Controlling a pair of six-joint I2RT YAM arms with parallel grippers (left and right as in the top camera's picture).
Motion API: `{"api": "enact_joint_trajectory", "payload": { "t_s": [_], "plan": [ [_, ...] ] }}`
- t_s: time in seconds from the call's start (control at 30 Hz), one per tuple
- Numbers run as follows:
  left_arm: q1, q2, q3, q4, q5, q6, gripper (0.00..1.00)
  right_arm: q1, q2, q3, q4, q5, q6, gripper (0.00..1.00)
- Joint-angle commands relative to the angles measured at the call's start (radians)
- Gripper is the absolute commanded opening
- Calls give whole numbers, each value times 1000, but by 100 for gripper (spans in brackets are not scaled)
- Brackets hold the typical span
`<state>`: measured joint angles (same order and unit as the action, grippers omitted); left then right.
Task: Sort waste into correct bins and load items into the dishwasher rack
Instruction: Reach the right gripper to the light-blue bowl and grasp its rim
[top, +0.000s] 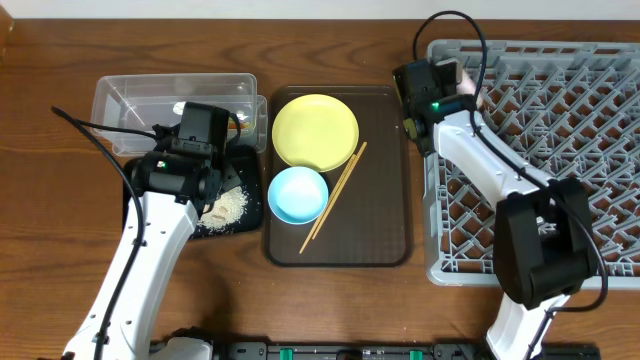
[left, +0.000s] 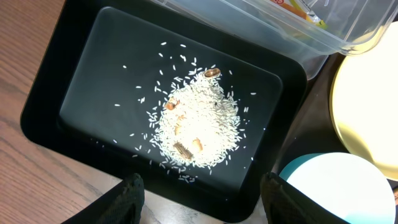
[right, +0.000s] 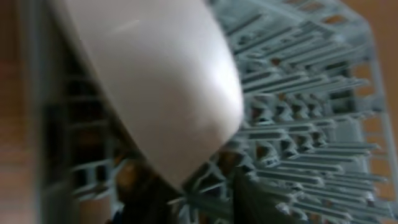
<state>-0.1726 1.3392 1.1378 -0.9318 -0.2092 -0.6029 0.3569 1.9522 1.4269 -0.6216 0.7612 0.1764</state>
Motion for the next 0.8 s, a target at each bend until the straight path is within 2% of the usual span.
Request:
{"api": "enact_joint_trajectory", "payload": {
  "t_s": [0.0,0.13,0.3,0.43,0.6,0.77],
  "plan": [
    [4,6,-10,-3,-9,-4,63,11,-113,0,-8,-132,27,51],
    [4,6,-10,-13,-9,0,63,10,-219,0,-22,-289,27,59],
    [10,5,-10,-54,-47,14,63,11,-309,0,-26,-624,28,59],
    [64,-10,-10,-92,-62,14,64,23,-306,-1,-41,-875,28,59],
    [157,-21,-10,-104,-61,14,64,85,-247,-1,-86,-969,29,59],
    [183,-21,-10,-107,-60,14,64,180,-158,-1,-93,-977,29,57]
  ]
}}
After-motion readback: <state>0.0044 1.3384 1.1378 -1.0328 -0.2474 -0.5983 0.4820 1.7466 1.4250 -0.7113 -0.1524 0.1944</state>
